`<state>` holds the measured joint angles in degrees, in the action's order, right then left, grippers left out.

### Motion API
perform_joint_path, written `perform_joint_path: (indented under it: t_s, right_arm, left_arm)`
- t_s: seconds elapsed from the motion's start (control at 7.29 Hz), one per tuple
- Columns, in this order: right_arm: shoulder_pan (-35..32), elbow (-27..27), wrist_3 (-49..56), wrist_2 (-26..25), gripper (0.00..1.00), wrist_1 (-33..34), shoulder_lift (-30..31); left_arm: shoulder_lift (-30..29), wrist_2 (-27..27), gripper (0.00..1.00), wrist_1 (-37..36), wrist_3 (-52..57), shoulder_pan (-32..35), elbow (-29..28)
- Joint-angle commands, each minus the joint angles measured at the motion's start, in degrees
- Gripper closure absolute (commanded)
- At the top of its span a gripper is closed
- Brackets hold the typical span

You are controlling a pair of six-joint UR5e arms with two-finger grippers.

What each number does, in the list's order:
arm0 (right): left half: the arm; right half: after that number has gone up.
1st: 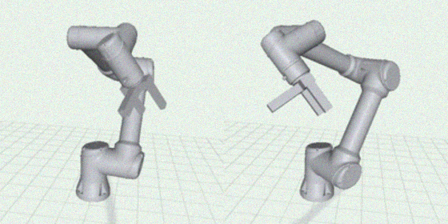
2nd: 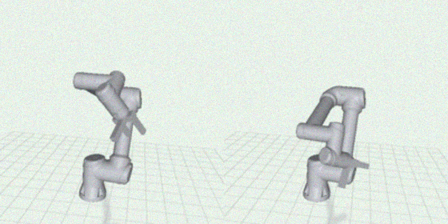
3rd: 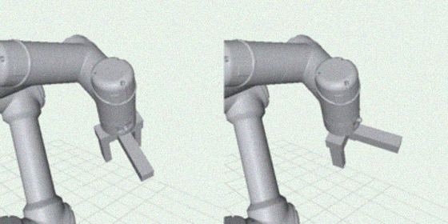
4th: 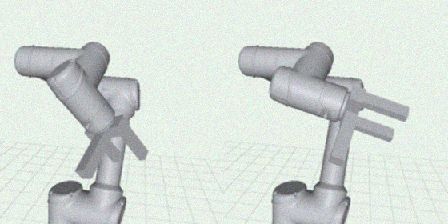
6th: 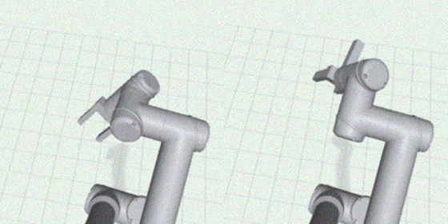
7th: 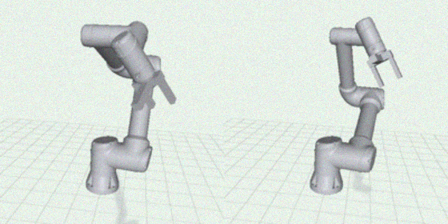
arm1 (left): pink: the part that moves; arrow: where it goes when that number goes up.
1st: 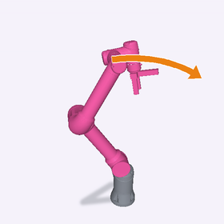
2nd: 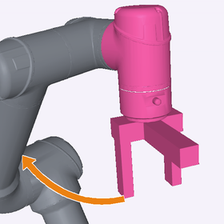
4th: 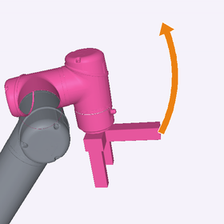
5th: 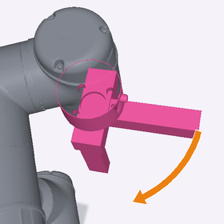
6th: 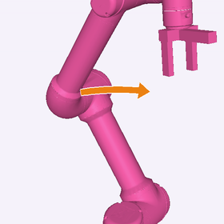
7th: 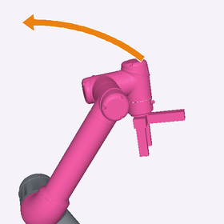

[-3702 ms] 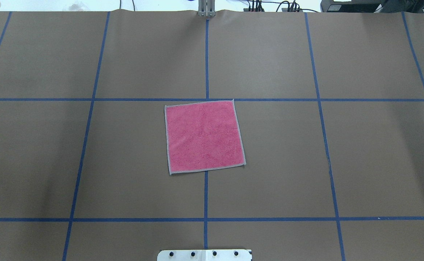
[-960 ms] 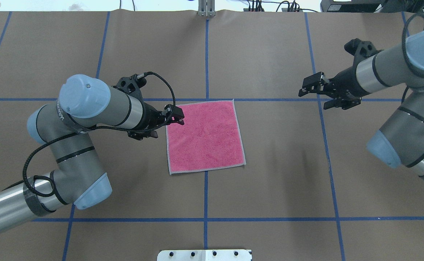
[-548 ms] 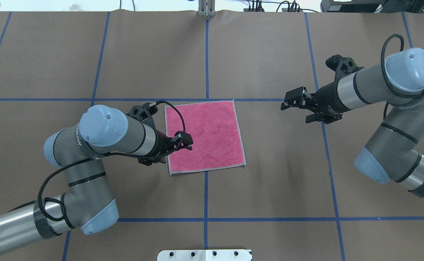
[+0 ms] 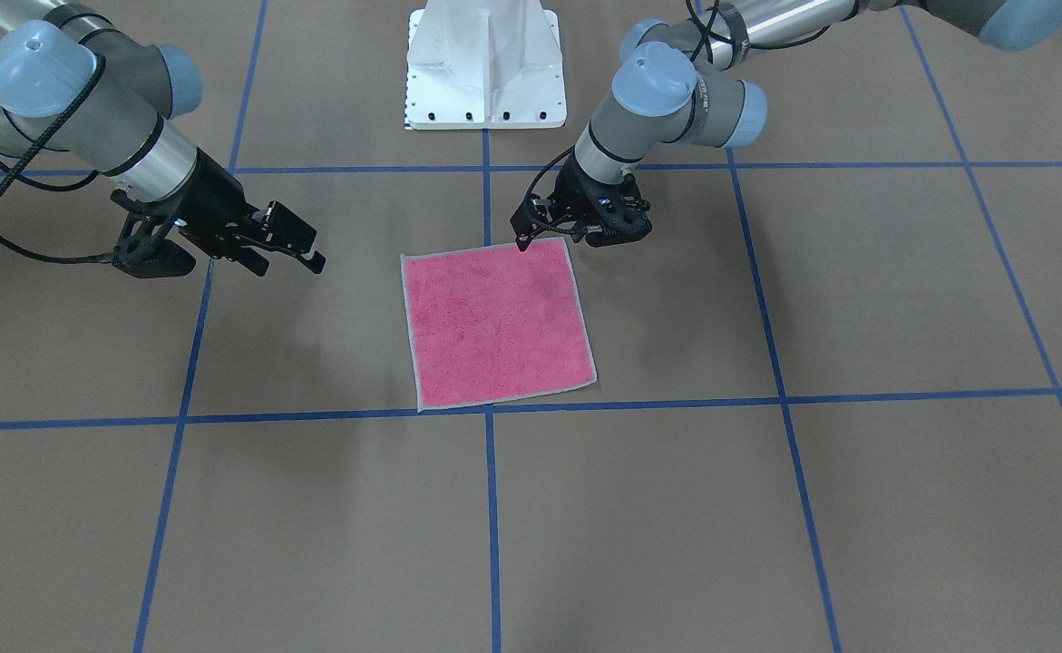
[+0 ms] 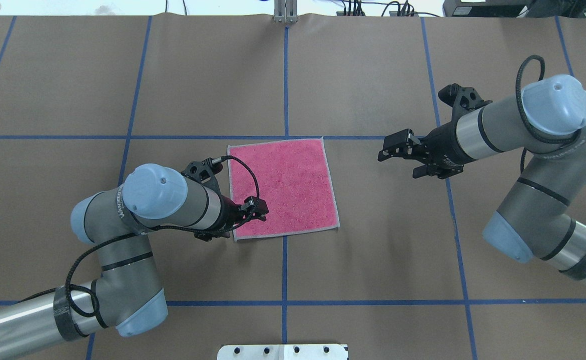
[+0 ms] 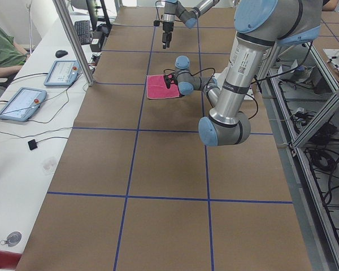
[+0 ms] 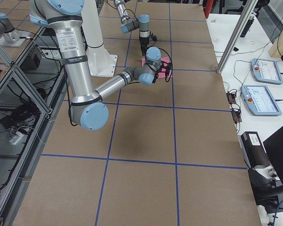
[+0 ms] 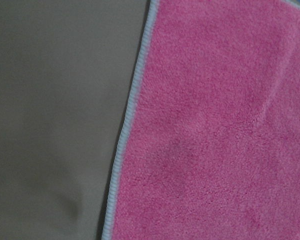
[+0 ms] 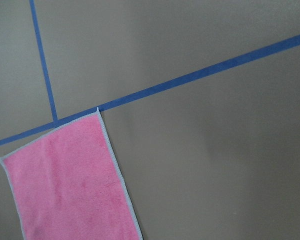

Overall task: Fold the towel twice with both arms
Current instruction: 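Grasp the pink towel's edge nearest the left gripper with the left gripper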

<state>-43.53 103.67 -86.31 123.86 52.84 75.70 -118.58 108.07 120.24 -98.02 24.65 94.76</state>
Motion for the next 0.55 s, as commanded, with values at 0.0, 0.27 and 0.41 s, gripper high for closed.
perform_joint_path:
  t_s: [0.0, 0.27, 0.41]
  right_arm:
    - [0.12, 1.01, 0.00, 0.24, 0.00, 0.07, 0.07]
    - [0.12, 0.92, 0.00, 0.59, 0.00, -0.02, 0.24]
    - [0.12, 0.92, 0.00, 0.59, 0.00, -0.02, 0.42]
  left_arm:
    - [0.01, -0.05, 0.11, -0.09, 0.11, -0.22, -0.19]
    - [0.10, -0.05, 0.17, -0.09, 0.20, -0.30, -0.19]
    - [0.10, -0.05, 0.18, -0.09, 0.20, -0.31, -0.53]
